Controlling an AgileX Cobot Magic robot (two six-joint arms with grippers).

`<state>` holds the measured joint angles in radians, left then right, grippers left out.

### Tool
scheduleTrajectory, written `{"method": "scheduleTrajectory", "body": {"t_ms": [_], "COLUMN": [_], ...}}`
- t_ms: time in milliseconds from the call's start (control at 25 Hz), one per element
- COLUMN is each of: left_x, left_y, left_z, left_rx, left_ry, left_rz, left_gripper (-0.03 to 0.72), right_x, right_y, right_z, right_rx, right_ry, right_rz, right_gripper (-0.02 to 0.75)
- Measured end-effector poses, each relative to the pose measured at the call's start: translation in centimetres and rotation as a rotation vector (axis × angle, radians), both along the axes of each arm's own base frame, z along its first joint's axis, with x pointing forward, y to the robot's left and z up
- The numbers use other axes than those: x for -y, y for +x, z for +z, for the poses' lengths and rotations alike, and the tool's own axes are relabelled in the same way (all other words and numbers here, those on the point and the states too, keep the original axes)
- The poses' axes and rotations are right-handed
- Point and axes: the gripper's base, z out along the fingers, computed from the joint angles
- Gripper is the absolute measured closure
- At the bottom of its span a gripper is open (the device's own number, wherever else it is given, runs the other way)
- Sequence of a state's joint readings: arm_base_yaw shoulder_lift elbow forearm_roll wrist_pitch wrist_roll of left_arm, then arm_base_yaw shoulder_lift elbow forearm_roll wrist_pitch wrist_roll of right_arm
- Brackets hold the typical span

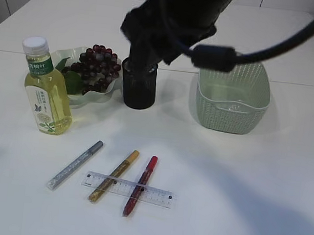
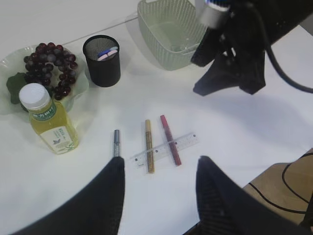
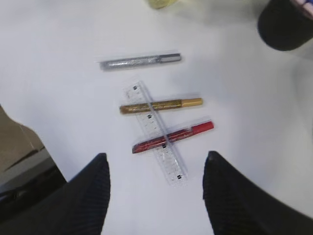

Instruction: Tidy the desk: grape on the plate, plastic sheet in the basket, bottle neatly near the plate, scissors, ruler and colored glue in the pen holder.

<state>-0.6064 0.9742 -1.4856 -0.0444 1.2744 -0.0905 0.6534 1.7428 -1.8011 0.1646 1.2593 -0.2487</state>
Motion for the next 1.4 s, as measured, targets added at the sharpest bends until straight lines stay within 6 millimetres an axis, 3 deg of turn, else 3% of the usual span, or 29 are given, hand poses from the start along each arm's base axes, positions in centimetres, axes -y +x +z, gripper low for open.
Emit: {"method": "scheduleTrajectory", "body": {"t_ms": [400, 1000, 1400], "left_x": [-0.9, -1.1, -1.1], "left_y": [-1.9, -2.3, -2.3], "left_z": [0.6, 0.7, 0.7], "left_rx": [0.025, 0.031, 0.031], "left_ry": [-0.055, -0.063, -0.063], "left_rz": [-0.025, -0.03, -0.03], "left_gripper": [0.326, 0.326, 0.326], "right_x": [-4.5, -6.9, -7.2], "right_y": [0.1, 2.8, 3.5], "right_z": [-6.2, -16.9, -19.7], "right_rx": [-0.071, -0.253, -0.249], "right_ry": [-0.126, -0.274, -0.312], "right_rz": [0.206, 0.229, 0.248], "right_gripper": [0.262, 0.262, 0.232]}}
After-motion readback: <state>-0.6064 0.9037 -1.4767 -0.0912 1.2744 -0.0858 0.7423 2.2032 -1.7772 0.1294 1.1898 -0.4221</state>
